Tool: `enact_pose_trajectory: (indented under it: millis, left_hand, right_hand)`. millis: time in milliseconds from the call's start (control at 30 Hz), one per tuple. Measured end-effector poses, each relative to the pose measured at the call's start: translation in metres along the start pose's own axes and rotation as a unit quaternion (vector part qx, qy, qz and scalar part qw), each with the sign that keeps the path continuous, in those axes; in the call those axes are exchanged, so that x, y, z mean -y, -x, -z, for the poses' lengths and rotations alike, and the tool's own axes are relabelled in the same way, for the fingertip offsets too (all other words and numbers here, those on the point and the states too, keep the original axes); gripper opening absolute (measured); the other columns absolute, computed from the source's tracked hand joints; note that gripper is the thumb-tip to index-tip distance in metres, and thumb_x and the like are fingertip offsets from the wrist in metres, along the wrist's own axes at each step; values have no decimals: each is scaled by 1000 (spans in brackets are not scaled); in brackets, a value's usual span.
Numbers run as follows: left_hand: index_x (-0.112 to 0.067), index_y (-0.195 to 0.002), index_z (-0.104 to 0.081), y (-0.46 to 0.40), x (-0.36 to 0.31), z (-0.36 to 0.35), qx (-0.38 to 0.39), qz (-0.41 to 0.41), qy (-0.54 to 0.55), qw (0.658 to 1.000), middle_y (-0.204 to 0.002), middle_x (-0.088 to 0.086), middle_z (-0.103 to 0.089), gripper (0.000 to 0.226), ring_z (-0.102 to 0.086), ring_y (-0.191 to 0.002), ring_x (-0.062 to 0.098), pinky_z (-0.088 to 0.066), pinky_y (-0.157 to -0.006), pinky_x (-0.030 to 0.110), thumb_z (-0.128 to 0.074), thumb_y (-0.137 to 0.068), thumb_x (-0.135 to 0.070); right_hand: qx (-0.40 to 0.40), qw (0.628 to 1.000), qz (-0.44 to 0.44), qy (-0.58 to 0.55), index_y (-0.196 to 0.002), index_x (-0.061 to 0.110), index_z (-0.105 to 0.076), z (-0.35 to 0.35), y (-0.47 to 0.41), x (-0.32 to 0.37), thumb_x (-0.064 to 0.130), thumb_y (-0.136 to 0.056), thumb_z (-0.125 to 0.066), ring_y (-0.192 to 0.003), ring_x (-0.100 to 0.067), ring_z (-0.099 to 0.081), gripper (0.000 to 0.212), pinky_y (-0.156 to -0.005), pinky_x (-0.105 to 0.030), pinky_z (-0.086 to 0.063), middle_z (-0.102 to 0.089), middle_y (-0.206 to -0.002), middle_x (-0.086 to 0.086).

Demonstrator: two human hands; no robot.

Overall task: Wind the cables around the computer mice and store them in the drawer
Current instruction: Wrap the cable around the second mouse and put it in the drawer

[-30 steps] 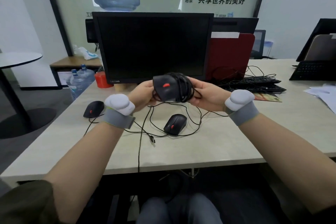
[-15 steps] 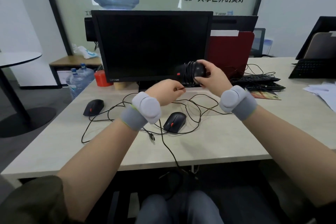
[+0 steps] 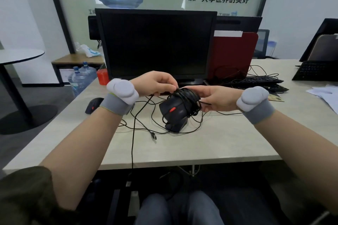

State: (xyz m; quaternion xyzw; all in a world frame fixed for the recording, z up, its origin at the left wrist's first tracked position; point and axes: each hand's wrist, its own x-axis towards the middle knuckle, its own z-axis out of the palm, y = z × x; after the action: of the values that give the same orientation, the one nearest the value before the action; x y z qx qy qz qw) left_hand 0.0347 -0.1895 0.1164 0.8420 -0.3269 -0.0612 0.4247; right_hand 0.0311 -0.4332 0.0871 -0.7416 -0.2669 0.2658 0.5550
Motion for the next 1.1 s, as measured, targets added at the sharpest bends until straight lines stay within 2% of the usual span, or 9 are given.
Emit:
enact_pose_trajectory:
  millis: [167, 267, 333, 500, 633, 700, 867, 1000, 1100]
  left_hand:
    - [-20, -88, -62, -2, 6, -17, -117, -36, 211, 970, -71, -11, -68, 24, -63, -65, -1, -50, -59, 13, -47, -91, -1]
    - [-16, -70, -46, -11, 1, -35, -258, 15, 275, 926, -47, -4, -51, 24, -46, -34, -2, -33, -35, 9, -44, -82, 5]
    - [-14, -67, -35, -20, -1, -43, -291, 74, 298, 906, -56, 5, -34, 30, -32, -28, 0, -22, -31, 11, -31, -91, 4]
    - [-11, -103, -57, -18, -2, -53, -167, 150, 195, 955, -65, -2, -43, 29, -32, -35, 6, -23, -33, 11, -29, -99, -15]
    - [-10, -114, -56, -18, -1, -59, -124, 131, 29, 983, -65, -2, -46, 30, -33, -47, 12, -28, -38, 17, -33, -98, -22]
    - [-19, -114, -49, -18, -3, -63, -69, 129, -37, 989, -66, -4, -53, 22, -40, -48, 11, -32, -37, 17, -36, -97, -26]
    - [-15, -105, -63, -14, 6, -60, -73, 83, -240, 964, -81, -3, -63, 28, -55, -68, 8, -39, -58, 21, -45, -94, -33]
    - [-20, -106, -62, -10, 10, -50, -118, 33, -205, 971, -87, -7, -60, 21, -55, -74, 6, -41, -64, 18, -46, -92, -24]
    - [-24, -100, -56, -7, 12, -39, -132, -23, -155, 979, -91, -10, -59, 15, -56, -77, 4, -42, -68, 7, -45, -94, -15]
  right_hand:
    - [-28, 980, 73, -184, -124, 32, -50, -8, -10, -2, 2, -87, -44, -55, -2, -51, 48, -52, -11, -44, -61, -72, 8]
    - [-91, 955, 142, -244, -126, 28, -47, -19, -21, 7, 1, -92, -41, -54, -3, -52, 43, -53, -10, -47, -62, -70, 8]
    - [-162, 942, 171, -238, -131, 24, -45, -27, -29, 12, 0, -96, -39, -55, -4, -51, 43, -55, -11, -48, -58, -78, 5]
    - [-336, 893, 224, -197, -129, 16, -48, -30, -39, 24, -1, -92, -50, -65, -6, -54, 40, -60, -14, -50, -56, -90, -2]
    - [-481, 860, 168, 33, -126, 18, -51, -23, -36, 21, 4, -83, -63, -77, -10, -61, 46, -62, -20, -55, -59, -96, 3]
    - [-509, 836, 154, 136, -128, 20, -49, -21, -36, 16, 7, -80, -67, -94, -15, -61, 54, -79, -26, -55, -60, -107, 2]
    - [-474, 789, 61, 387, -135, 24, -44, -8, -24, 3, 12, -80, -67, -108, -25, -55, 61, -95, -38, -45, -54, -119, -7]
    - [-349, 835, 35, 423, -133, 25, -47, -5, -20, -1, 5, -79, -68, -109, -23, -54, 62, -97, -35, -45, -55, -119, -7]
    - [-248, 902, 34, 352, -129, 31, -48, -7, -16, 1, 2, -80, -65, -92, -23, -60, 59, -78, -21, -53, -57, -116, 3]
